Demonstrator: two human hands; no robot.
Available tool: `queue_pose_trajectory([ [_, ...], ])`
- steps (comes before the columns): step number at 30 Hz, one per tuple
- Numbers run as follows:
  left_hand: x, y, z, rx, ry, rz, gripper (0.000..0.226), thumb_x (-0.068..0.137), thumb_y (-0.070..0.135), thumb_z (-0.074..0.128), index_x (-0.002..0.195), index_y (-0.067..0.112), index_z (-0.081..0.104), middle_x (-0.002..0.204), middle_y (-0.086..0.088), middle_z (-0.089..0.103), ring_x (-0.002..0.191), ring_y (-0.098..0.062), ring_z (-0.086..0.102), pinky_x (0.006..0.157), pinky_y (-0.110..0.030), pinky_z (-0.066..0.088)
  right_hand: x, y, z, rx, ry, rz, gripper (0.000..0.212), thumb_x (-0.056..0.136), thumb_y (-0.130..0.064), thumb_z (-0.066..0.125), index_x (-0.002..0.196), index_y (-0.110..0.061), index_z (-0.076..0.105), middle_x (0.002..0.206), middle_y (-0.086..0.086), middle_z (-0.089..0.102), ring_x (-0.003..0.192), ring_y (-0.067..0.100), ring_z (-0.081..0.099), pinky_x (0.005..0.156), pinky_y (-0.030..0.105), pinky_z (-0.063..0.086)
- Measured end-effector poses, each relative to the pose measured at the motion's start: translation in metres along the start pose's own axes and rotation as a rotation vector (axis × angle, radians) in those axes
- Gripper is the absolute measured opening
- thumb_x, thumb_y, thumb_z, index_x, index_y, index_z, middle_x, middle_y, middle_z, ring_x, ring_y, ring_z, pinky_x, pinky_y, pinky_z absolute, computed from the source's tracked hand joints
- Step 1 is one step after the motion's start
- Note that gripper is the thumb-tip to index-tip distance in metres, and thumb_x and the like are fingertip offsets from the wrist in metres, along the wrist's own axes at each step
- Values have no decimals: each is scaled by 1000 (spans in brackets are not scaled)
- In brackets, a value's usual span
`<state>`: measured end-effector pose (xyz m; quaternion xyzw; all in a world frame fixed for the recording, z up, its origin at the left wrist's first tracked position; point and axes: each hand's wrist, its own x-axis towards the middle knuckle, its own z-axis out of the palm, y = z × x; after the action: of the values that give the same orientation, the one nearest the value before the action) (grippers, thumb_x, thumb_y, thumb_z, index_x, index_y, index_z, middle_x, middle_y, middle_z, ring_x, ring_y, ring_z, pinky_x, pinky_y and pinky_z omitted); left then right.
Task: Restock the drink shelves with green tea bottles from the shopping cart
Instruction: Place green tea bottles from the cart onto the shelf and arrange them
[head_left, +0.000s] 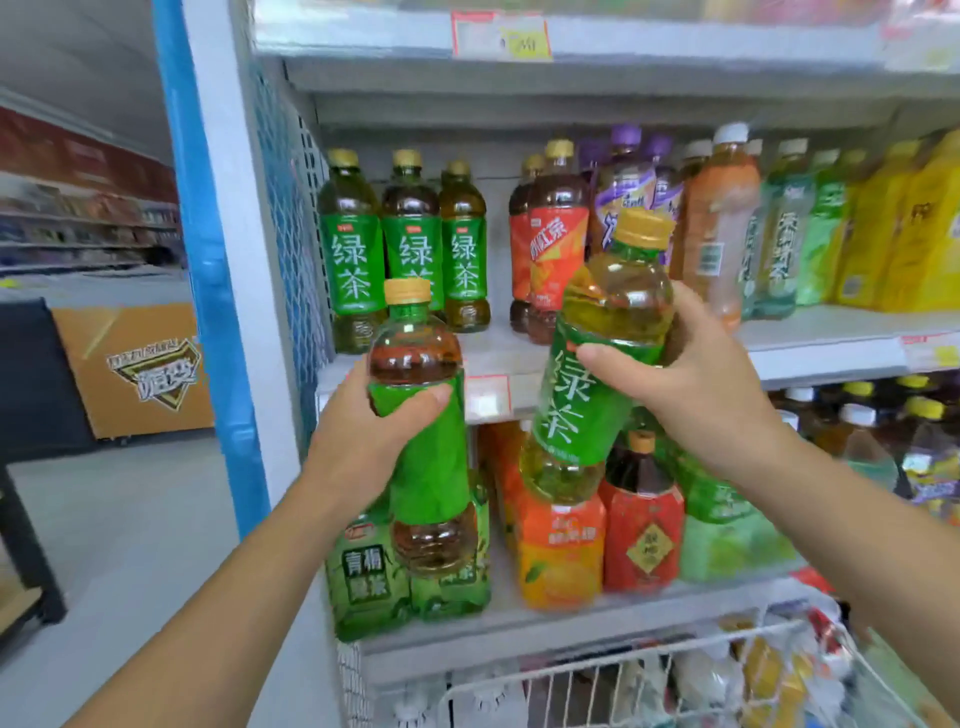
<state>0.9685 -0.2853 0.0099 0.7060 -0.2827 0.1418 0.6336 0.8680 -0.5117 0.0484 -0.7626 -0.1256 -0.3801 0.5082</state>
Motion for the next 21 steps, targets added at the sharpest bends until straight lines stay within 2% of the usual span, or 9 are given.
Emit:
queue_pose_trajectory([
  [2, 17, 11, -17, 38, 65, 68, 49, 52, 62, 66, 94, 36, 64, 81, 19, 72, 79, -2, 68, 70, -23, 53, 27, -19, 0, 32, 35, -93, 35, 73, -21, 81, 101, -30, 61, 97, -12, 72, 92, 4, 68, 79, 20, 52],
  [5, 37, 21, -38, 63, 108, 121, 52, 53, 61, 65, 95, 30, 64, 82, 12, 72, 79, -9, 68, 71, -28, 54, 65, -36, 5, 34, 75, -194, 35, 75, -23, 80, 104, -27, 60, 96, -12, 71, 91, 1, 66, 81, 19, 50],
  [8, 46, 20, -47, -24, 91, 118, 51, 51, 55, 65, 92, 24, 64, 73, 13, 73, 69, -3, 68, 63, -19, 54, 97, -33, 20, -45, 24, -209, 49, 74, -27, 81, 117, -20, 59, 104, -11, 69, 96, 0, 64, 87, 20, 50],
  [10, 47, 15, -49, -46, 77, 99, 53, 53, 53, 67, 95, 21, 65, 77, 9, 74, 72, -8, 70, 64, -21, 55, 113, -22, 34, -80, -39, -171, 55, 72, -32, 82, 120, -22, 57, 109, -10, 69, 99, 2, 65, 90, 25, 51],
  [12, 46, 8, -49, -42, 89, 104, 52, 54, 54, 67, 96, 23, 66, 79, 7, 74, 75, -12, 70, 66, -25, 55, 126, -9, 46, -112, -79, -116, 52, 74, -32, 81, 120, -22, 57, 108, -12, 68, 95, -7, 62, 82, 12, 48],
  [14, 44, 4, -47, 2, 100, 124, 48, 55, 57, 64, 92, 27, 65, 77, 11, 73, 74, -8, 69, 64, -21, 53, 137, 3, 55, -110, -86, -56, 52, 77, -33, 78, 122, -20, 55, 108, -12, 66, 91, -12, 59, 73, 4, 46],
  [17, 43, 2, -44, 11, 103, 127, 47, 56, 58, 63, 93, 28, 64, 79, 13, 73, 74, -6, 70, 62, -19, 52, 151, 16, 68, -44, -61, 77, 59, 79, -37, 76, 124, -17, 43, 108, -6, 64, 91, 0, 63, 77, 18, 54],
  [19, 45, 1, -46, 12, 99, 117, 47, 57, 58, 64, 93, 28, 65, 81, 9, 74, 78, -11, 71, 65, -25, 54, 153, 19, 77, -34, -41, 130, 57, 82, -38, 73, 122, -17, 39, 102, -9, 61, 85, -1, 60, 70, 17, 52],
  [21, 45, -1, -48, 9, 89, 122, 46, 58, 57, 65, 94, 28, 66, 83, 6, 74, 81, -17, 71, 71, -34, 57, 148, 24, 82, -92, -60, 126, 59, 81, -40, 73, 125, -19, 41, 106, -8, 61, 90, 3, 61, 77, 23, 52],
])
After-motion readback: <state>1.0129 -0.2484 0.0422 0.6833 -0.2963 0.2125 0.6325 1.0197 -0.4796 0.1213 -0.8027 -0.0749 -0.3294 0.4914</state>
